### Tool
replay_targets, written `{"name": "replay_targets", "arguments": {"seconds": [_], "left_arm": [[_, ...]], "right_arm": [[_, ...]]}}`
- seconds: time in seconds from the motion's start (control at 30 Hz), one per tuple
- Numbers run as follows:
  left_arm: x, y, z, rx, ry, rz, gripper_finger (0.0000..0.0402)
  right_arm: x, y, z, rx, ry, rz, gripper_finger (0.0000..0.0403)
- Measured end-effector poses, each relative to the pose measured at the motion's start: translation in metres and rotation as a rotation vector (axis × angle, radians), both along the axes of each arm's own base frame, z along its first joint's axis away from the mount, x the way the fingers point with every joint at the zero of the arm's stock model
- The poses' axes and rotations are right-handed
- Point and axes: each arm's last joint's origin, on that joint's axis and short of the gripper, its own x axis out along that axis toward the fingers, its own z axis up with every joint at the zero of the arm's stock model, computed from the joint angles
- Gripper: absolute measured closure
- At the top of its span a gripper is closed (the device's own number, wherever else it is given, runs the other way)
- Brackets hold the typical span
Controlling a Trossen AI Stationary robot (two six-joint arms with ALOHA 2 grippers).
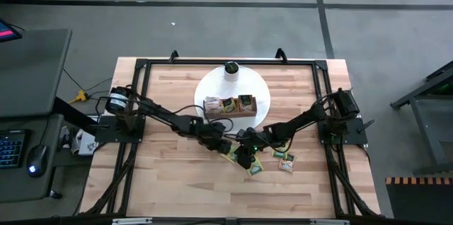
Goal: Pick & Place Tea
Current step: Put the yellow tea bag into the middle section of the wooden organizer
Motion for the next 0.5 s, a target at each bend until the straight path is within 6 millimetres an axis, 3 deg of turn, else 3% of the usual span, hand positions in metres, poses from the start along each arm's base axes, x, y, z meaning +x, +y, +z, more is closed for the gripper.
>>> {"name": "replay_targets", "arguments": {"seconds": [0.37,0.5], "left_arm": [[0.0032,-0.0029,-0.0029,-0.001,-0.030,-0.002,0.0228],[0.0029,-0.0029,-0.0036,-0.002,-0.025,-0.008,0.0257]], "right_arm": [[0.0001,0.0000,0.0001,-0.002,-0.002,0.001,0.0403],[0.0001,-0.0002,0.0000,-0.002,-0.001,-0.001,0.0403]]}}
